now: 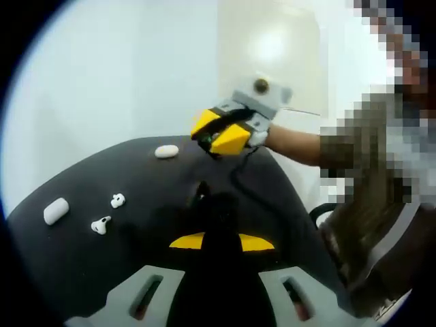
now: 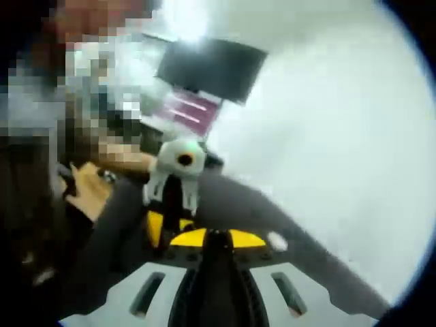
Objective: Pick up three earphones and place each one into its charging case using tactile feedback, ensure that each earphone is properly inserted and securely positioned inside the case.
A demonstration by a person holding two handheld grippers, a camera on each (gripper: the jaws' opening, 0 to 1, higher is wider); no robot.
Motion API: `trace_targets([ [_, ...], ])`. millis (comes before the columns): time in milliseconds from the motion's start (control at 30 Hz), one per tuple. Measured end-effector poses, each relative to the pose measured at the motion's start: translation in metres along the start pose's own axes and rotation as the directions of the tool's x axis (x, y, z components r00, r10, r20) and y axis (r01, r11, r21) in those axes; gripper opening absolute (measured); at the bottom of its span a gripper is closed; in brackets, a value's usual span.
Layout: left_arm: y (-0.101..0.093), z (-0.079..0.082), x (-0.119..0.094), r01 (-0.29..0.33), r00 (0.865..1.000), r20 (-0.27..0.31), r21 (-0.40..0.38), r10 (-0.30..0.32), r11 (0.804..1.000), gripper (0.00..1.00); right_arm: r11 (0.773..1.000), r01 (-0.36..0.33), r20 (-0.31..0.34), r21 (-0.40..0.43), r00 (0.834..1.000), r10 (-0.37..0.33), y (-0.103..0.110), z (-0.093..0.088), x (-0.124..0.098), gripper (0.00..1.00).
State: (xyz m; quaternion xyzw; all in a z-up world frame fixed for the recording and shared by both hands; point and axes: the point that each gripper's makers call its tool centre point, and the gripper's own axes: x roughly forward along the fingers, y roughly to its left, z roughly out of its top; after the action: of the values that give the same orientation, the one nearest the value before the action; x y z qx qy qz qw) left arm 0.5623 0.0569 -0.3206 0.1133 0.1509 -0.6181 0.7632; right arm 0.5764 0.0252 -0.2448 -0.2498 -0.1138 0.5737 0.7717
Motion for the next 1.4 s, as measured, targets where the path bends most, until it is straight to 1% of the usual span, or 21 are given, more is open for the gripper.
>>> trace_targets([
  [33,0.0,0.0,0.0,0.0,1.0,0.0,0.0,0.0,1.0,0.14,1.0,0.008,0.016,-0.012,1.0,-0.008,0.003,0.001,0.002,0.13],
  [67,0.0,0.0,0.0,0.0,1.0,0.0,0.0,0.0,1.0,0.14,0.999,0.022,0.013,-0.037,1.0,-0.022,0.004,0.001,0.003,0.13],
  [100,0.0,0.0,0.0,0.0,1.0,0.0,0.0,0.0,1.0,0.14,0.996,0.053,0.01,-0.072,0.999,-0.053,0.003,0.001,0.005,0.13],
  [233,0.0,-0.001,-0.001,0.0,1.0,0.0,0.0,0.0,1.0,0.14,0.981,0.081,0.015,-0.178,0.997,-0.08,0.013,0.003,0.013,0.13],
  [300,0.0,-0.001,-0.001,0.0,1.0,0.0,-0.001,0.0,1.0,0.14,0.969,0.077,-0.001,-0.235,0.997,-0.079,0.017,0.002,0.017,0.13],
  [367,0.0,-0.001,-0.001,0.0,1.0,0.0,-0.001,0.0,1.0,0.14,0.961,0.075,-0.003,-0.265,0.997,-0.079,0.02,0.002,0.019,0.13],
  [500,0.0,-0.001,-0.001,0.0,1.0,0.0,0.001,0.0,1.0,0.14,0.941,0.054,-0.037,-0.333,0.997,-0.07,0.025,-0.003,0.023,0.13],
  [567,0.0,-0.001,-0.001,-0.001,1.0,0.0,0.002,0.001,1.0,0.14,0.921,0.046,-0.051,-0.386,0.996,-0.071,0.028,-0.006,0.024,0.13],
  [733,0.001,0.0,0.0,-0.001,1.0,0.0,0.002,0.001,1.0,0.14,0.895,0.04,-0.053,-0.444,0.996,-0.071,0.034,-0.006,0.026,0.13],
  [767,0.0,0.0,0.0,-0.001,1.0,0.0,0.002,0.001,1.0,0.14,0.889,0.041,-0.055,-0.457,0.996,-0.074,0.034,-0.006,0.026,0.13],
  [800,0.0,0.0,0.0,-0.001,1.0,0.0,0.003,0.001,1.0,0.14,0.875,0.056,-0.043,-0.481,0.995,-0.087,0.033,-0.003,0.027,0.13],
  [867,0.0,0.0,0.0,-0.001,1.0,0.0,0.002,0.001,1.0,0.14,0.868,0.035,-0.051,-0.496,0.996,-0.07,0.039,-0.003,0.029,0.13],
  [900,0.0,0.0,0.0,-0.001,1.0,0.0,0.001,0.001,1.0,0.14,0.855,0.035,-0.056,-0.518,0.996,-0.075,0.039,-0.002,0.03,0.13],
  [933,0.0,0.0,0.0,-0.001,1.0,0.0,0.001,0.001,1.0,0.14,0.834,0.031,-0.058,-0.55,0.995,-0.076,0.04,-0.002,0.03,0.13],
  [967,0.0,0.0,0.0,-0.002,1.0,0.0,0.003,0.002,1.0,0.14,0.827,0.034,-0.058,-0.561,0.995,-0.08,0.04,-0.003,0.029,0.13],
  [1000,0.0,0.0,0.0,-0.002,1.0,0.0,0.002,0.002,1.0,0.14,0.827,0.03,-0.063,-0.562,0.995,-0.08,0.04,-0.003,0.029,0.13],
  [1067,-0.001,0.0,0.0,-0.002,1.0,0.0,0.003,0.002,1.0,0.14,0.811,0.031,-0.071,-0.585,0.993,-0.089,0.038,-0.003,0.026,0.13],
  [1167,-0.001,0.0,0.0,-0.002,1.0,0.0,0.003,0.002,1.0,0.14,0.807,0.023,-0.085,-0.59,0.992,-0.09,0.036,-0.004,0.021,0.13],
  [1233,-0.001,0.0,0.0,-0.002,1.0,0.0,0.003,0.002,1.0,0.14,0.817,0.018,-0.086,-0.576,0.993,-0.083,0.037,-0.004,0.02,0.13],
  [1367,-0.001,0.0,0.0,-0.003,1.0,0.0,0.004,0.003,1.0,0.14,0.819,0.011,-0.095,-0.574,0.992,-0.08,0.038,-0.006,0.02,0.13],
  [1400,0.0,0.0,0.0,-0.003,1.0,0.0,0.004,0.003,1.0,0.14,0.826,0.013,-0.094,-0.563,0.992,-0.08,0.039,-0.006,0.021,0.13],
])
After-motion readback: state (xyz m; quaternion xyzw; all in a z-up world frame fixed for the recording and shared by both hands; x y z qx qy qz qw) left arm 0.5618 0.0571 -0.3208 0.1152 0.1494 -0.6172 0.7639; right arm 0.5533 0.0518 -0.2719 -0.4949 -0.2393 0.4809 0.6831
